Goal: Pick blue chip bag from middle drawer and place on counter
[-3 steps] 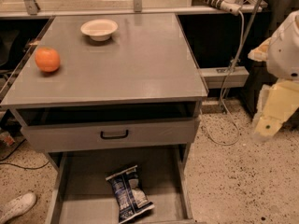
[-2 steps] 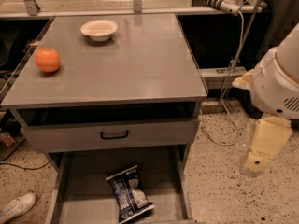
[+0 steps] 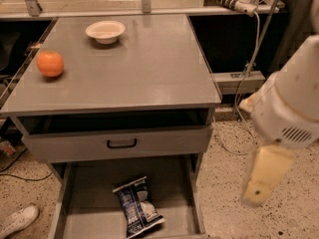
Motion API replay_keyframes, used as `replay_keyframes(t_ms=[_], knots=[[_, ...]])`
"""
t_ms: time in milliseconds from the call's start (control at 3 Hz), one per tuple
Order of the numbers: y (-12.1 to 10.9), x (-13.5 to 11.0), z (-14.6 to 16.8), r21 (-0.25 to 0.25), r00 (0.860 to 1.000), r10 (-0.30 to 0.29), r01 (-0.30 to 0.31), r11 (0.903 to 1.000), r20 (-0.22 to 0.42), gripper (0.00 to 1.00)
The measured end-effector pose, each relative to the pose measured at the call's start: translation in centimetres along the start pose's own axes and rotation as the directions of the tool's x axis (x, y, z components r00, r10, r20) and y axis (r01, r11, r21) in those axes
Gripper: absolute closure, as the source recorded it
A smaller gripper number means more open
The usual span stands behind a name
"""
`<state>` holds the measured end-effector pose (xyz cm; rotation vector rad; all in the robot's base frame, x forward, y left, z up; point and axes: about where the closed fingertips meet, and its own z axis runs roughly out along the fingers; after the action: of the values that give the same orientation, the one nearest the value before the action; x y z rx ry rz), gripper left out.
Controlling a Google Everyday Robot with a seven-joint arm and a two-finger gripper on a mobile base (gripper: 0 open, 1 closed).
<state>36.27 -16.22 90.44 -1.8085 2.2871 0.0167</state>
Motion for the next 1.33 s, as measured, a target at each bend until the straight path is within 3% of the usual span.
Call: replay_keyframes(t_ms=[333, 667, 1000, 1333], knots=[[3.7, -2.3, 5.7, -0.044, 0.997, 0.074, -0.076, 0.9962, -0.03, 0.0], [8.0, -3.0, 11.0, -0.134, 0.985, 0.16, -0.166, 0.9769, -0.06, 0.0], [8.5, -2.6, 11.5, -0.143, 0.983, 0.166, -0.175, 0.9742, -0.075, 0.0], [9.8, -3.9, 13.3, -0.157, 0.99, 0.126, -0.135, 0.9784, -0.067, 0.0]])
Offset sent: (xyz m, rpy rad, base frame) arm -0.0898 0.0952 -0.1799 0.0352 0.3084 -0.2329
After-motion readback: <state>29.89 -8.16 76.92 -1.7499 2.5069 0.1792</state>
